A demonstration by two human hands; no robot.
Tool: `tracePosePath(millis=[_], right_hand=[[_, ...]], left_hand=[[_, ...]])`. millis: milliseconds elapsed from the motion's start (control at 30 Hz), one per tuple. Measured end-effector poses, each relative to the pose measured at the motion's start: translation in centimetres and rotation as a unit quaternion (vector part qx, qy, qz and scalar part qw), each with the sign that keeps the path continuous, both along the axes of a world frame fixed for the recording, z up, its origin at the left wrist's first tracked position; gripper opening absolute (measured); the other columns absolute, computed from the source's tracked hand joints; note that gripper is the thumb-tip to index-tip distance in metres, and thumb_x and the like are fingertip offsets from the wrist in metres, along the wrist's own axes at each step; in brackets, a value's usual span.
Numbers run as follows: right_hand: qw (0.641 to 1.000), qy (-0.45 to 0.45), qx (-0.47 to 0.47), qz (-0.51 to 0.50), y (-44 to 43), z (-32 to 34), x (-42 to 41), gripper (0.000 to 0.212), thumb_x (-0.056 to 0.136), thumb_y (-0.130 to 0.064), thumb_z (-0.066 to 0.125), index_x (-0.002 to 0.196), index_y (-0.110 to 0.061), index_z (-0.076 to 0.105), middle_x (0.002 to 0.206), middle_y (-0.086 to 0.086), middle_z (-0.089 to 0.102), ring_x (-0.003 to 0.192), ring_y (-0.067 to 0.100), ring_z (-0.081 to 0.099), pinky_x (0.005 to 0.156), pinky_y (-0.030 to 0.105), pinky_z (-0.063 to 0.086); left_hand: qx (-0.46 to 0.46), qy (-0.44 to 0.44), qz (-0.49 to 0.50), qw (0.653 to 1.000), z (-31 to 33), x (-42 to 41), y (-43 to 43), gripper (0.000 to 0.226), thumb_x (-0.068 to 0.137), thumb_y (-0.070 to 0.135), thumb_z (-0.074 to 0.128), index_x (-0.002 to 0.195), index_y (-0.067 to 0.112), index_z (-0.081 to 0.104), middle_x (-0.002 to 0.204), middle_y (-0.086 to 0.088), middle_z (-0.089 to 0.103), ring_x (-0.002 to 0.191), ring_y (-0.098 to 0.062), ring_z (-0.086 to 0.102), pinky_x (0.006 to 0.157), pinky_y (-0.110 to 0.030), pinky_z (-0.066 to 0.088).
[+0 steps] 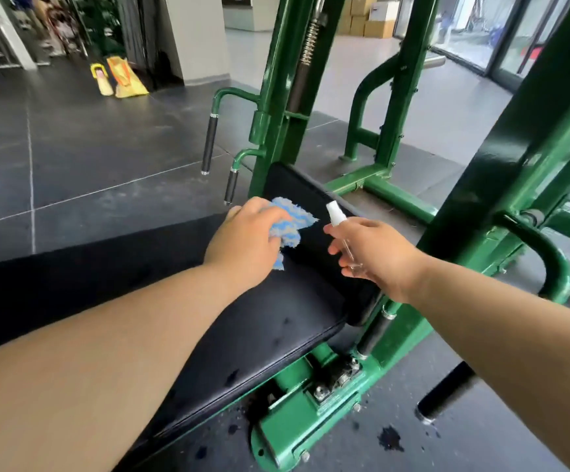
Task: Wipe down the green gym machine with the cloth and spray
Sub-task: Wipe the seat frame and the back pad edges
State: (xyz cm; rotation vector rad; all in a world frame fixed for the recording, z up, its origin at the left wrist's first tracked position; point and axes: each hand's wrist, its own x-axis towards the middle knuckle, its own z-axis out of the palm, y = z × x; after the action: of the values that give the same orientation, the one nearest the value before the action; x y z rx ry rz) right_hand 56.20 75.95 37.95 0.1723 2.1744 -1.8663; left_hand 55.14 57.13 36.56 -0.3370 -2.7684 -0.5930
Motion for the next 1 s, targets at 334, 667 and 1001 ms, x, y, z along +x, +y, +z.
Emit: tracePosePath(millis=[334, 667, 1001], right_hand=[[0.989, -0.035, -0.133, -0.054, 5.1, -2.7, -9.0, 0.028, 0.097, -0.032, 0.043, 0.119, -0.024, 0.059, 0.079, 0.005, 0.063, 0.059, 0.019, 0.051, 0.064, 0.03, 0.049], [0.973, -0.088, -0.12, -0.175, 9.5, -4.3, -15.6, 0.015, 0.096, -0.044, 0.048, 0.099, -0.038, 0.062, 0.073, 0.008, 0.061, 0.048, 0.019, 0.045, 0.047, 0.022, 0.041], [0.978, -0.098, 0.049, -0.175, 12.4, -9.9, -17.2, 0.013, 0.097, -0.024, 0.053, 0.108, -0.02, 0.055, 0.081, 0.007, 0.058, 0.053, 0.016, 0.048, 0.049, 0.025, 0.044]], left_hand=[[0.023, -0.065, -0.092, 0.993, -2.6, -13.9, 3.5, 0.04, 0.091, 0.006, 0.046, 0.119, 0.029, 0.061, 0.129, 0.011, 0.045, 0.1, -0.011, 0.047, 0.078, -0.026, 0.04], [0.049, -0.11, -0.195, 0.973, -5.3, -26.5, 11.9, 0.06, 0.089, -0.001, 0.04, 0.132, 0.038, 0.055, 0.133, 0.005, 0.042, 0.106, -0.019, 0.052, 0.09, -0.032, 0.045], [-0.025, -0.203, -0.27, 0.941, -11.5, -31.8, 17.9, 0.043, 0.089, 0.001, 0.044, 0.112, 0.03, 0.066, 0.124, 0.001, 0.049, 0.105, -0.022, 0.055, 0.09, -0.028, 0.044]])
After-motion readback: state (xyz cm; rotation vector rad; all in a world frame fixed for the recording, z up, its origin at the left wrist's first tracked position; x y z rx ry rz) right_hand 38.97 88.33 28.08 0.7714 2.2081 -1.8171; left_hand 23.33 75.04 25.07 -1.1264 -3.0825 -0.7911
